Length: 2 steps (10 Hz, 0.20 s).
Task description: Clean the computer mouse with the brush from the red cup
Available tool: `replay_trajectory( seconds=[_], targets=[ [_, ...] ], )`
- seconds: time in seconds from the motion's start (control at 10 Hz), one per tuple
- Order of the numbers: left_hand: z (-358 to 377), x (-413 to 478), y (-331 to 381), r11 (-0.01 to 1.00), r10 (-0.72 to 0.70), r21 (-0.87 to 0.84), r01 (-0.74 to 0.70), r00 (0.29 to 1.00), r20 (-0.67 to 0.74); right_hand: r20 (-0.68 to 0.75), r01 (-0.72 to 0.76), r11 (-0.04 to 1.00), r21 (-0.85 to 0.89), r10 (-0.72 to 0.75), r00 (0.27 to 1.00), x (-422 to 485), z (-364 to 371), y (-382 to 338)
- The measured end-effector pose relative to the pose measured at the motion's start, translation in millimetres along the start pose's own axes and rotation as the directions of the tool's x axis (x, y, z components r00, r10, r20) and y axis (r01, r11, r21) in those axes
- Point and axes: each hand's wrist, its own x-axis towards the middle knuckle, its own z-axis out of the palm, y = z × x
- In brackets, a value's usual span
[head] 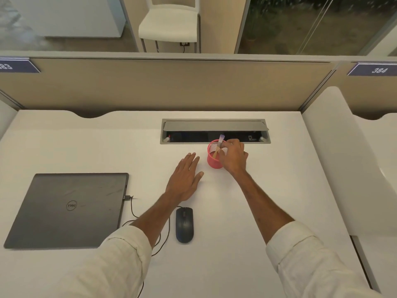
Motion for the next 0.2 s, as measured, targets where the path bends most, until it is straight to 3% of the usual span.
replay_trajectory(
  seconds=[0.2],
  targets=[
    [-9.3,-17.5,-3.2,0.999,0.020,0.029,-0.018,0.999,-0.050,-0.124,-0.004,0.986,0.168,0.025,0.992,-23.2,-6.2,-1.8]
  ],
)
